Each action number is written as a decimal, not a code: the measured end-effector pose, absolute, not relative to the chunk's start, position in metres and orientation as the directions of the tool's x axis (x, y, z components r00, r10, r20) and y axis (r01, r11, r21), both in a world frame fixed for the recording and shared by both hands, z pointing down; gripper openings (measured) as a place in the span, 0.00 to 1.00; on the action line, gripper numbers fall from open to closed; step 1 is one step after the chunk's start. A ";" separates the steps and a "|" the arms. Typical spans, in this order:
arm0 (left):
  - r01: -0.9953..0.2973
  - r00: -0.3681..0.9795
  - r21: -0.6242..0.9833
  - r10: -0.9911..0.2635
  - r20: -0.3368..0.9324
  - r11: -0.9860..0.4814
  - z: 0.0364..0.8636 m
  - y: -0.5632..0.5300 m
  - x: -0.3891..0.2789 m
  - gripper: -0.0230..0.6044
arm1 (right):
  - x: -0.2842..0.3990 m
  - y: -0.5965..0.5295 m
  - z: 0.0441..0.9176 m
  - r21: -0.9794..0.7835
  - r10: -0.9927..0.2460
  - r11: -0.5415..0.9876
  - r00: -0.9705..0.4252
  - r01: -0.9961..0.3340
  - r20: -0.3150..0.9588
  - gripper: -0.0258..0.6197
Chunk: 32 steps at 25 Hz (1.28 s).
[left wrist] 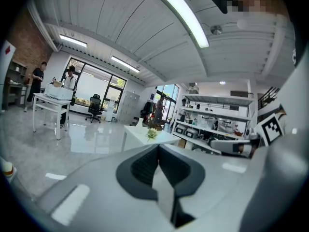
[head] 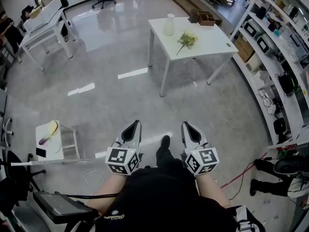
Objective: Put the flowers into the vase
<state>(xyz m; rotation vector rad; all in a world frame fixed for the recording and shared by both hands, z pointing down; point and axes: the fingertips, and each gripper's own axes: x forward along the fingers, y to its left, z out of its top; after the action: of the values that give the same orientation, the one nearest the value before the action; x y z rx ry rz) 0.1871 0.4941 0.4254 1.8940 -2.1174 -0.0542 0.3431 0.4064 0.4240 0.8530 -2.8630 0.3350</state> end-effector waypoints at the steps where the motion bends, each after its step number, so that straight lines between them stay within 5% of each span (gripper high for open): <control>1: -0.965 -0.088 0.224 -0.976 0.197 0.133 0.426 0.488 0.183 0.05 | 0.338 0.400 0.425 -0.175 -0.519 0.817 -0.833 -0.550 0.192 0.04; 32: -0.915 -0.268 0.239 -0.932 0.244 0.326 0.433 0.159 0.006 0.05 | 0.138 0.044 0.431 -0.198 -0.335 0.905 -0.918 -0.376 0.212 0.04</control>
<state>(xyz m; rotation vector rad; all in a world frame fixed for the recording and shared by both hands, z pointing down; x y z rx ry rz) 0.0064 0.1586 0.4327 1.6466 -2.2592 -0.0706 0.1380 0.0442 0.4307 0.5451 -2.8959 0.3528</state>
